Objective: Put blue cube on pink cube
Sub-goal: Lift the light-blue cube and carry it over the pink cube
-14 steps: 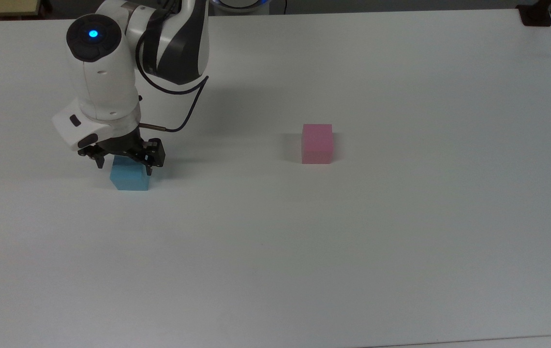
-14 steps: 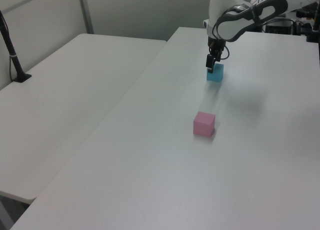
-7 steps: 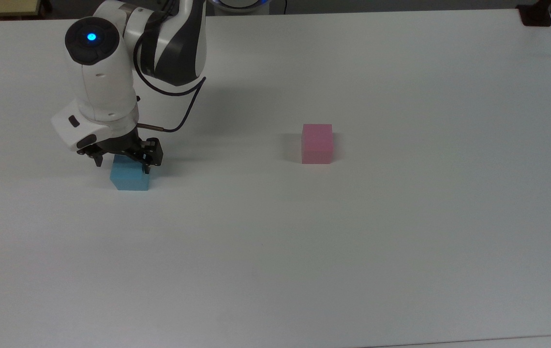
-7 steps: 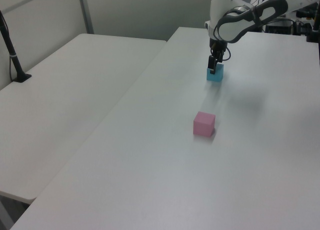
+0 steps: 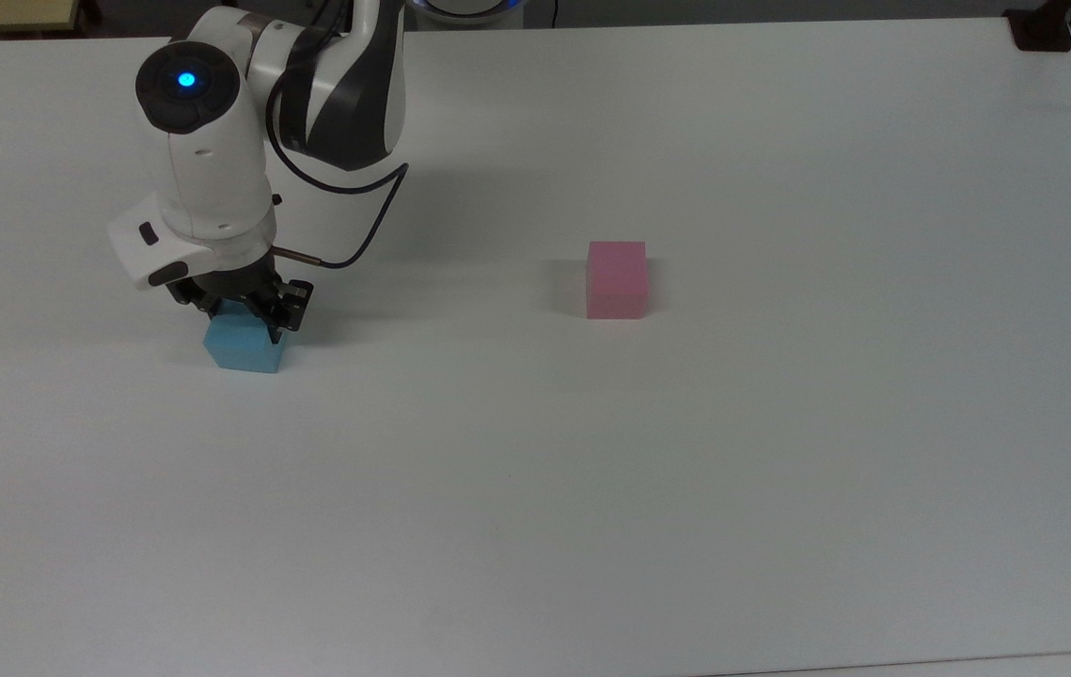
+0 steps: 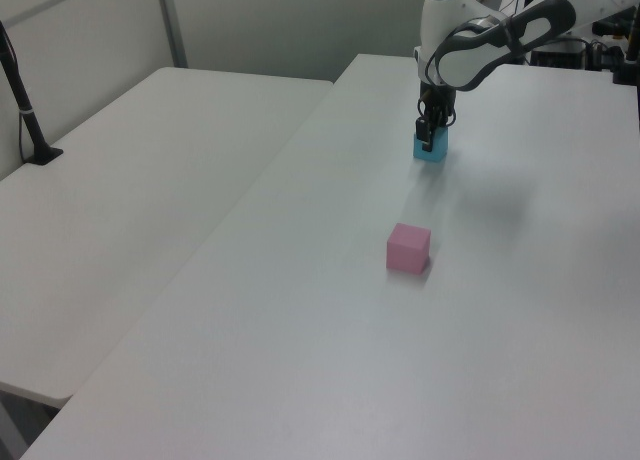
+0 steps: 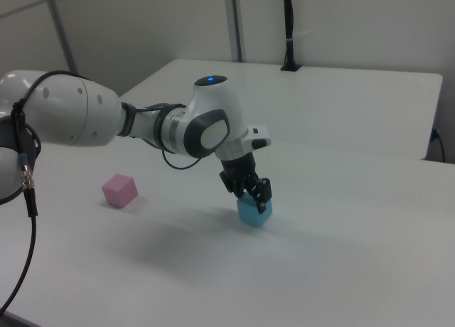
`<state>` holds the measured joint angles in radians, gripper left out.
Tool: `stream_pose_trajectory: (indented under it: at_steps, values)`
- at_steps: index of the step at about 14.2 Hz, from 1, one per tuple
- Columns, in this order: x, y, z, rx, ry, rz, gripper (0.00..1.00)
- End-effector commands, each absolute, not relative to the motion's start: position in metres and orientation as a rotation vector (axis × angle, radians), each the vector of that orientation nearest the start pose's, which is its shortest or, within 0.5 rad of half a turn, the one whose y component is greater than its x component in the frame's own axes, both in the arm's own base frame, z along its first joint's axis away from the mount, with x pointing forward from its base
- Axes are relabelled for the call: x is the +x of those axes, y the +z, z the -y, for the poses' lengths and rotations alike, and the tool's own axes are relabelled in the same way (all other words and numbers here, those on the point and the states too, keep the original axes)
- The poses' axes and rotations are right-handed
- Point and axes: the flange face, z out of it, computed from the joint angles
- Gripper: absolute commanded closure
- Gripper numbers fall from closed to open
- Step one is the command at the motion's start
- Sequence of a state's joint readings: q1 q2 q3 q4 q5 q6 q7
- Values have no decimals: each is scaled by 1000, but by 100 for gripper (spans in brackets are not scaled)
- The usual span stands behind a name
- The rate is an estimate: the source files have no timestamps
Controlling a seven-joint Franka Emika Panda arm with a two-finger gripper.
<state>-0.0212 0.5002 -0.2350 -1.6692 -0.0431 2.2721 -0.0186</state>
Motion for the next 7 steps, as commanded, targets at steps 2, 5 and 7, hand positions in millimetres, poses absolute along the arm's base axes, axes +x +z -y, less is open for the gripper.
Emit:
stream_pose_trajectory:
  at_steps: [2, 5, 7]
  values:
    - [654, 377, 142, -3262, -124, -321, 52]
    - [640, 426, 111, -3225, -69, -268, 52]
    - [635, 447, 87, -3182, -55, -234, 52]
